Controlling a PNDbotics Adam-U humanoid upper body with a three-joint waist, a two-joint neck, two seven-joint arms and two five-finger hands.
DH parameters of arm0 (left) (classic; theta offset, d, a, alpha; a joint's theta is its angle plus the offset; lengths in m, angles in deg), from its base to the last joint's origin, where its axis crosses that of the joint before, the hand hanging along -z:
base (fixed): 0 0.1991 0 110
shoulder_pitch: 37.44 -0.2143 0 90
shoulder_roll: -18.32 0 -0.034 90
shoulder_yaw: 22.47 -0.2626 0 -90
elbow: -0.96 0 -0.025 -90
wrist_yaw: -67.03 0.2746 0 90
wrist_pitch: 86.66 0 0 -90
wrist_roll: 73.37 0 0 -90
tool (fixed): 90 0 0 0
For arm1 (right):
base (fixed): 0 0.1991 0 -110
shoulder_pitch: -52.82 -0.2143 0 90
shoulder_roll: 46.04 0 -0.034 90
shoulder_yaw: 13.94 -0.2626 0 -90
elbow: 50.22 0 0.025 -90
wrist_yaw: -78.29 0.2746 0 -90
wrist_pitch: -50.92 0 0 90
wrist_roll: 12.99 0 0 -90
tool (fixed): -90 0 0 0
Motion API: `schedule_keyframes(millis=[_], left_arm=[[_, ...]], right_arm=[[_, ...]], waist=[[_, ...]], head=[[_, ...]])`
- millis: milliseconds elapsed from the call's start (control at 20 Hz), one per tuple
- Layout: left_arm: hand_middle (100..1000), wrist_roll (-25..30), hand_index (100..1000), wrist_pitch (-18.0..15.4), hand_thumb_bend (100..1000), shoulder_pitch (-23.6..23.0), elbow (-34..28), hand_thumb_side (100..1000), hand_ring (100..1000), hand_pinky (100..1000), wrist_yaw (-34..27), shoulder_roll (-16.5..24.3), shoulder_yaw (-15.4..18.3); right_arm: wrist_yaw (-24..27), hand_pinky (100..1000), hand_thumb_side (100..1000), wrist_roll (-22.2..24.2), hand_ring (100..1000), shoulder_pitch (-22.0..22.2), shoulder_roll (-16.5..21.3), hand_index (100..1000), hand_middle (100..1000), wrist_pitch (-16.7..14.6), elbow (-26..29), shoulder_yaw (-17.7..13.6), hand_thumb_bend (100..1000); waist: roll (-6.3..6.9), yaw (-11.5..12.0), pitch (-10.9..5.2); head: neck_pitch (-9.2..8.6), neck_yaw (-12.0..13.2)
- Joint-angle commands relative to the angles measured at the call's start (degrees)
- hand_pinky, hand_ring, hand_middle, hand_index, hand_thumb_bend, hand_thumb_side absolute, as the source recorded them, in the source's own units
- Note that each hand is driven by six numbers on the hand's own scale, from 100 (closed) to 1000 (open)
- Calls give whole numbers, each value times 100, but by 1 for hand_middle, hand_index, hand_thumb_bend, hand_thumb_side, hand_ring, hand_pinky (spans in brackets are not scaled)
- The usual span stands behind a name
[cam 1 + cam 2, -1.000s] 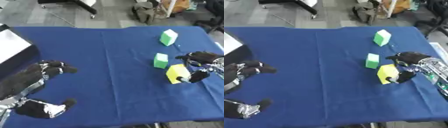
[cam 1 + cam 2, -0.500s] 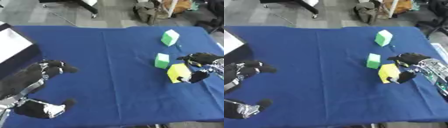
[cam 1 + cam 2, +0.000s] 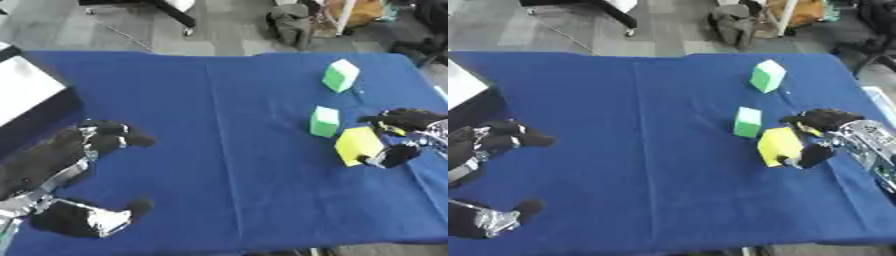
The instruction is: Pick up the objects with one hand, pass them to the other hand, and then place them into the box on the other side of the table.
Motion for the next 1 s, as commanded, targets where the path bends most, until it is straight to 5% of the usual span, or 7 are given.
schedule_keyframes(millis=[50, 500, 1000], left_arm=[[705, -1, 872, -17, 353, 82, -104, 729, 739, 849, -49, 105, 29], [705, 2, 872, -16, 348, 74, -104, 733, 739, 850, -52, 107, 27], [704, 4, 872, -13, 341, 67, -104, 739, 739, 850, -60, 106, 28]], right_arm=[[-46, 772, 584, -1, 702, -68, 138, 1000, 579, 9, 0, -92, 352], [-58, 767, 474, -34, 697, -68, 122, 991, 567, -21, 5, -84, 313], [-40, 760, 368, -116, 690, -64, 106, 748, 557, -56, 14, -85, 249]], waist=[[6, -8, -40], [2, -4, -39], [4, -12, -41]], head=[[-14, -10], [-14, -13], [-14, -16]])
